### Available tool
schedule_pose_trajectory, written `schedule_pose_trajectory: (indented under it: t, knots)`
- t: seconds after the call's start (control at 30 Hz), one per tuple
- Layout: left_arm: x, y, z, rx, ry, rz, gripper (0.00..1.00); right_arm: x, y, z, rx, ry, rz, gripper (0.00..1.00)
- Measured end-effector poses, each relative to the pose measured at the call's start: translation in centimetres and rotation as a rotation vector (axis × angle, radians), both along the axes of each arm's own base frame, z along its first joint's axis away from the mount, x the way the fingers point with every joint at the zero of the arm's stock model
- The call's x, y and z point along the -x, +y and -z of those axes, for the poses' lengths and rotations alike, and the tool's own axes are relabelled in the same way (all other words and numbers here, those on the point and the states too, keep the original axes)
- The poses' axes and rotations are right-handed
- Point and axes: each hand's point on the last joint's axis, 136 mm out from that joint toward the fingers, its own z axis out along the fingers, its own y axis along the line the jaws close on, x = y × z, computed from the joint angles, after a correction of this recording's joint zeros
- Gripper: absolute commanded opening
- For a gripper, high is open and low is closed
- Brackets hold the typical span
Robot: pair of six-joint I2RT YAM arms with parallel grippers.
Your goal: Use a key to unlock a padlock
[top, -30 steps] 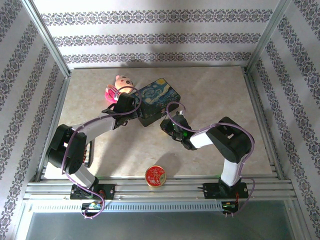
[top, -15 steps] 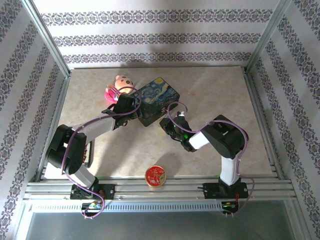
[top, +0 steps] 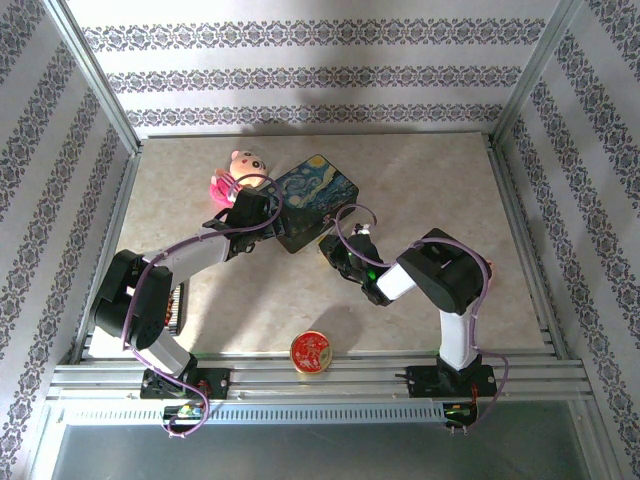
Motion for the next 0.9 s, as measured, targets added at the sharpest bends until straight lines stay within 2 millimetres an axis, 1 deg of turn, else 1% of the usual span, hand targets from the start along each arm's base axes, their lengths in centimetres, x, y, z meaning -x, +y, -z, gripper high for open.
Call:
schedule_pose_trajectory:
  t: [0.37, 0.77, 0.9]
  knots:
    - [0.01, -0.08, -0.03, 0.003, 0.000, 0.004, 1.00, -0.28, -0.25, -0.05, -0.062, 0.005, 0.033, 0.00]
    - [0.20, -0.29, 0.03, 0.016, 0.006, 0.014, 1.00, -0.52, -0.59, -0.06, -0.063, 0.004, 0.058, 0.00]
    - [0.20, -0.29, 0.02, 0.016, 0.006, 0.014, 1.00, -0.92, -0.97, -0.15, -0.059, -0.003, 0.080, 0.00]
